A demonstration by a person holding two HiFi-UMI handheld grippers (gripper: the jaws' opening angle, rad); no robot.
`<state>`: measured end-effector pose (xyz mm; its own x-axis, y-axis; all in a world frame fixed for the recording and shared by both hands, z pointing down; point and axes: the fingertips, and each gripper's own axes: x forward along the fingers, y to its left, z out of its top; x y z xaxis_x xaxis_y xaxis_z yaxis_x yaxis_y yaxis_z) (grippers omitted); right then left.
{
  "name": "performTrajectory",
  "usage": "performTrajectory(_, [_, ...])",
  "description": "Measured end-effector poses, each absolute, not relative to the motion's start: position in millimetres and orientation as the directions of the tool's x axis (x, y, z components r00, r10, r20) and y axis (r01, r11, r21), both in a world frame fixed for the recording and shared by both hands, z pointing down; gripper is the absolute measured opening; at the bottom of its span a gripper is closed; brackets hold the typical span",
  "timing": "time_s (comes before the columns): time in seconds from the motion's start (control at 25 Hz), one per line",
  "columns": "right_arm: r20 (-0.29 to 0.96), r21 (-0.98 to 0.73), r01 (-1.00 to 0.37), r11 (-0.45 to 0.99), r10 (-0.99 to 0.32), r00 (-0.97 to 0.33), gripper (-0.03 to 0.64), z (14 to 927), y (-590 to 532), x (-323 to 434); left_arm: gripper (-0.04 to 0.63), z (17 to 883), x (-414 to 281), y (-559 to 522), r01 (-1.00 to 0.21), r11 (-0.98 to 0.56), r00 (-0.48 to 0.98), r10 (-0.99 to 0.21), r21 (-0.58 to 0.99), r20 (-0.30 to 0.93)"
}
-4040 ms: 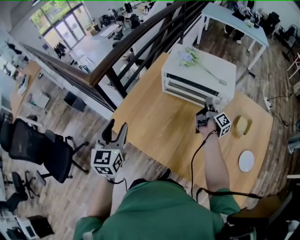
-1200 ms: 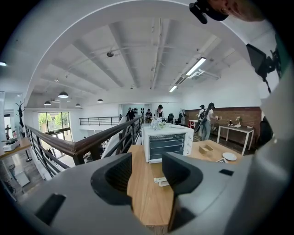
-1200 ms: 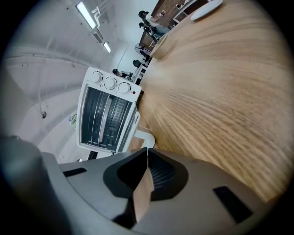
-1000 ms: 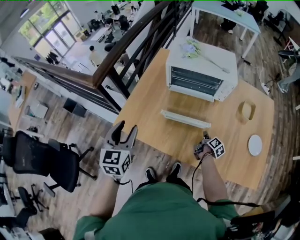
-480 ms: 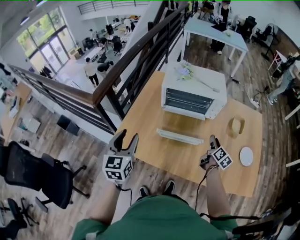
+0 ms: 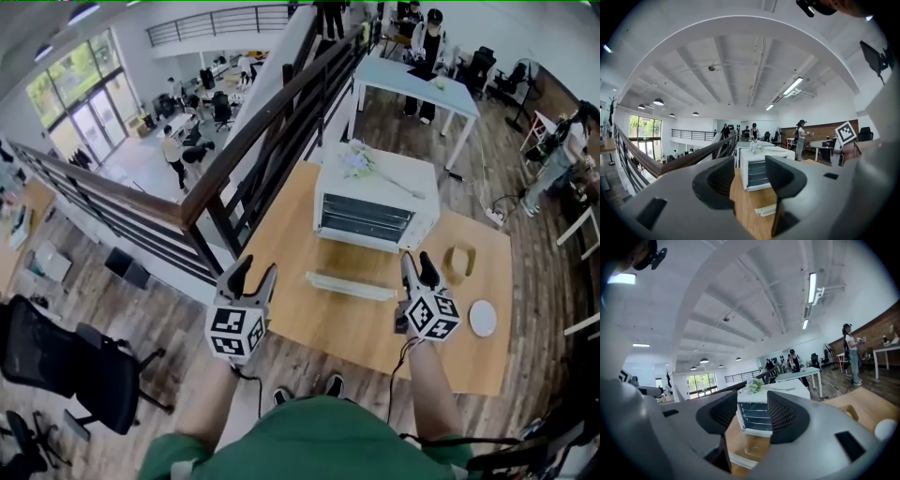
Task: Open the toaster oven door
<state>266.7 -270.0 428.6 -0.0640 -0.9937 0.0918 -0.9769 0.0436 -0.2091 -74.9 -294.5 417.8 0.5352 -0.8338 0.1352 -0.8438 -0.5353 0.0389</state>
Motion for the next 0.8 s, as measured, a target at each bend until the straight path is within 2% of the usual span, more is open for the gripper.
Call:
performTrajectory(0.2, [0.045,-0.065,-0.992,0.113,-0.992,-0.116,0.204,386.6,-268.0,231.8,0.213,404.2,-74.5,-301.5,-0.837,-0.547,0.546,-0.829,0.03,0.118])
performTrajectory(0.48, [-0.016,0.022,-0.982,0.187,-0.982,-0.187,0.224,343.1,-262.2,197.5,0.213,391.3,-74.3,-306.9,-0.833,-0.552,0.552,-0.829,0.03,0.09])
performTrajectory(0.8, [-0.04,0.014,-0.97,0.244,-0.969,-0.244,0.222,331.7,-257.8,175.1,0.213,386.8,-69.9,-311.5,-0.829,-0.558,0.56,-0.826,0.045,0.065])
